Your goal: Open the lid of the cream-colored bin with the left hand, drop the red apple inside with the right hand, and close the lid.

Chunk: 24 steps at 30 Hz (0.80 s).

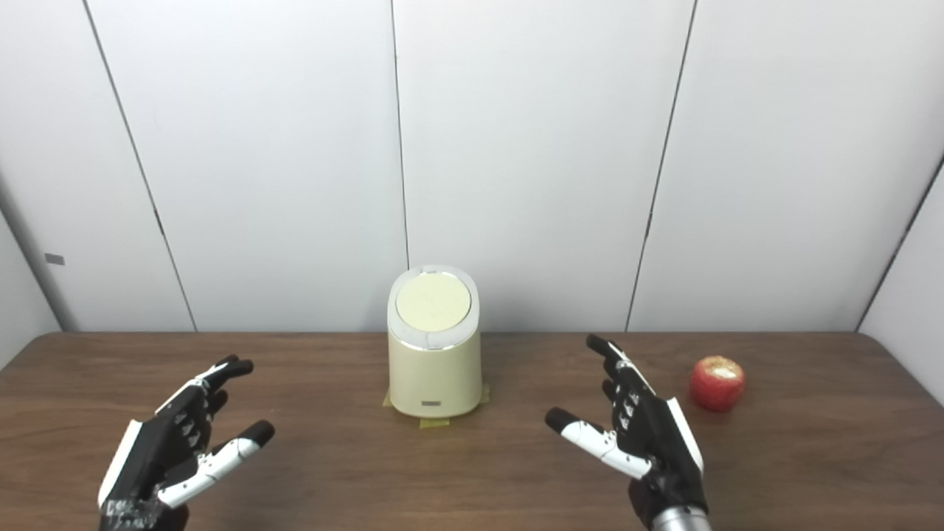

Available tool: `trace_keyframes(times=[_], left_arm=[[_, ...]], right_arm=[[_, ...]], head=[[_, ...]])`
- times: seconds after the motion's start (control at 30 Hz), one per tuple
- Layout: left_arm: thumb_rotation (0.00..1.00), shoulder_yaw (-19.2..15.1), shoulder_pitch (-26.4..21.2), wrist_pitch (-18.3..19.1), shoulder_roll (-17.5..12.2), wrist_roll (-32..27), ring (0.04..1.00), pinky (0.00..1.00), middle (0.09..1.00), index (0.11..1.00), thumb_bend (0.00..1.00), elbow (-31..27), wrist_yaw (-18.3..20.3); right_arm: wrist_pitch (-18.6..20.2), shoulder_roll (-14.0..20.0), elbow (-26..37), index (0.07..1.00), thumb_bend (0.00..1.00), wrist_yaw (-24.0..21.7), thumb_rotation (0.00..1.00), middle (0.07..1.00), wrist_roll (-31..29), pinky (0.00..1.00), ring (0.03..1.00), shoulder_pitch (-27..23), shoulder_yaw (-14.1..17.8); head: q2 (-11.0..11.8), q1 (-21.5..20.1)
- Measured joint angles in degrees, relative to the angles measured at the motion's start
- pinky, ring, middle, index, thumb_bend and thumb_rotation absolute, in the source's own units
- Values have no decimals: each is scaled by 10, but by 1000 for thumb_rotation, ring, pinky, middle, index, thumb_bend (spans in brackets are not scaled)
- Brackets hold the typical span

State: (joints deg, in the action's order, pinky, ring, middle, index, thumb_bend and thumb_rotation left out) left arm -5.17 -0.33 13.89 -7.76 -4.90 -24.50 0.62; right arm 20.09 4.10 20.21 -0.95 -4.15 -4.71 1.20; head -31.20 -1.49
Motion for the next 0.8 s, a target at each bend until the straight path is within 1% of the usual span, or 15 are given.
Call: trace_keyframes(times=[0.03,0.07,0.13,0.2,0.23,0.27,0.3,0.33,0.37,0.4,0.43,0.47,0.53,0.67,0.8], left_arm=[[351,1,0,2,-1,0,988,1000,994,960,825,0,1],[406,3,0,5,-2,2,991,1000,996,975,793,1,3],[519,5,0,7,-4,4,999,1000,1000,994,682,3,5],[602,4,0,7,-5,3,1000,1000,1000,999,578,8,9],[621,3,0,7,-5,1,1000,1000,1000,1000,540,13,12],[641,2,0,7,-4,-2,1000,1000,1000,1000,519,20,15],[664,0,0,7,-4,-5,1000,1000,1000,1000,503,29,16],[710,-3,0,7,-3,-8,1000,1000,1000,1000,483,37,16],[750,-7,0,7,-2,-13,1000,1000,1000,1000,468,46,17],[796,-9,0,7,-2,-18,1000,1000,1000,1000,460,52,18],[852,-11,0,7,-2,-21,1000,1000,1000,1000,478,59,19],[883,-13,0,7,-3,-24,1000,1000,1000,1000,502,64,21],[899,-14,0,9,-3,-31,1000,1000,1000,1000,532,67,23],[911,-13,0,13,-3,-38,1000,1000,1000,1000,536,66,24],[922,-10,0,15,-4,-38,1000,1000,1000,1000,524,67,25]], right_arm=[[7,1,-1,981,909,-1,382,1000,0,948,1000,0,-2],[17,0,-1,987,893,-3,390,1000,-3,916,1000,0,-4],[36,-6,-1,996,832,-5,428,1000,-11,848,1000,0,-4],[47,-13,-2,999,745,-5,537,993,-11,825,958,0,-6],[46,-13,-3,1000,678,-5,620,995,-8,852,953,0,-10],[46,-12,-7,1000,643,-7,666,992,-5,880,955,-1,-13],[46,-12,-11,1000,622,-7,716,994,-4,906,964,-1,-14],[46,-13,-14,1000,624,-8,784,998,-4,942,986,-1,-14],[46,-13,-18,1000,630,-7,825,999,-4,962,993,-1,-14],[48,-15,-21,999,637,-6,854,1000,-4,981,997,-1,-13],[49,-17,-24,991,642,-4,890,1000,-4,993,999,-1,-11],[50,-21,-28,988,631,-2,927,1000,-4,997,1000,-1,-8],[51,-29,-34,991,612,4,986,1000,-6,1000,1000,-1,-2],[51,-40,-45,997,612,10,999,1000,-11,1000,1000,-1,4],[50,-42,-48,1000,631,15,1000,1000,-8,1000,1000,-1,8]], head=[[-1,-1],[-1,-1],[-4,-2],[-9,-2],[-9,-2],[-14,-3],[-14,-3],[-14,-3],[-14,-3],[-20,-4],[-20,-4],[-25,-4],[-26,-4],[-27,-4],[-28,-3]])
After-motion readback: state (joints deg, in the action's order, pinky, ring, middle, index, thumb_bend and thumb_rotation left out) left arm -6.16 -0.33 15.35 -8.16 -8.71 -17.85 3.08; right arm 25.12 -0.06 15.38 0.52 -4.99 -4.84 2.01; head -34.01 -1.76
